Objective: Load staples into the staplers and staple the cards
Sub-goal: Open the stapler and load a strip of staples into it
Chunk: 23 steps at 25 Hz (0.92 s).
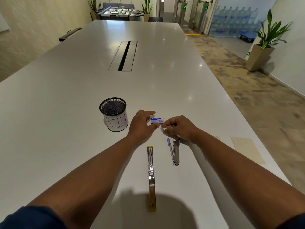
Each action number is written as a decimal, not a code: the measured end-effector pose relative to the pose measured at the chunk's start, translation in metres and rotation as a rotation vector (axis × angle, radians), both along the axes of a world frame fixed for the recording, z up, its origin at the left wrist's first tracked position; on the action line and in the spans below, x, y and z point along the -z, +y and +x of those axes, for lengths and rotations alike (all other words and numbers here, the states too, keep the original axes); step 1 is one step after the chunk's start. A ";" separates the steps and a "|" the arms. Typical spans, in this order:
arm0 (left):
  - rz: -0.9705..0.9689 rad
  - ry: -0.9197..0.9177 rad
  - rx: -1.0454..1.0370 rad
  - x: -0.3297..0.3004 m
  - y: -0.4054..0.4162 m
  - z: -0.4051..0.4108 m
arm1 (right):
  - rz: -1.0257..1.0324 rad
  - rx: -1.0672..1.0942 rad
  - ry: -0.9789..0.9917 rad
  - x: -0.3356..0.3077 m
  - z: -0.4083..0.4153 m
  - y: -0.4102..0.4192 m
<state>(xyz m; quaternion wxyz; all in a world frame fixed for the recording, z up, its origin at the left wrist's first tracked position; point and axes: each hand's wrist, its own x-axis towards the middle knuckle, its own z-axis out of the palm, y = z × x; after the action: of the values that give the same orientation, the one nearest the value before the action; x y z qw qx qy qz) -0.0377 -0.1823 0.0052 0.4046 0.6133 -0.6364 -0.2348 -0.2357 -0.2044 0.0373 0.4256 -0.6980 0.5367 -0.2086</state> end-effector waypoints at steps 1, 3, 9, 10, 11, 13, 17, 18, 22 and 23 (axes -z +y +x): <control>-0.010 0.015 -0.004 0.000 0.001 0.000 | 0.006 0.001 -0.005 0.000 0.000 0.000; -0.037 0.034 -0.023 0.000 0.003 0.000 | 0.023 0.009 -0.016 -0.001 0.001 0.002; 0.000 0.115 -0.006 0.000 0.009 -0.001 | -0.101 0.057 -0.111 -0.011 0.001 0.012; 0.018 0.145 0.011 0.001 0.009 -0.001 | -0.126 0.052 -0.109 -0.013 0.002 0.013; 0.031 0.174 0.038 0.002 0.010 -0.001 | -0.146 0.044 -0.098 -0.015 0.004 0.014; 0.068 0.227 0.099 0.004 0.013 0.000 | -0.204 0.031 -0.017 -0.017 0.011 0.020; 0.116 0.301 0.157 0.013 0.024 0.003 | -0.341 0.007 0.149 -0.017 0.021 0.034; 0.120 0.355 0.169 0.013 0.029 0.003 | -0.363 -0.008 0.163 -0.017 0.023 0.038; 0.161 0.610 0.221 0.011 0.050 0.008 | -0.463 -0.046 0.201 -0.019 0.032 0.059; 0.162 0.638 0.226 0.009 0.055 0.009 | -0.485 -0.051 0.210 -0.019 0.034 0.065</control>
<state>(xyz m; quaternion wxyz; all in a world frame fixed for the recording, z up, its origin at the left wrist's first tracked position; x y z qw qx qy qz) -0.0289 -0.1273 -0.0040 0.5046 0.4650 -0.5210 -0.5077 -0.2014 -0.1390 0.0564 0.1930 -0.8107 0.4946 -0.2468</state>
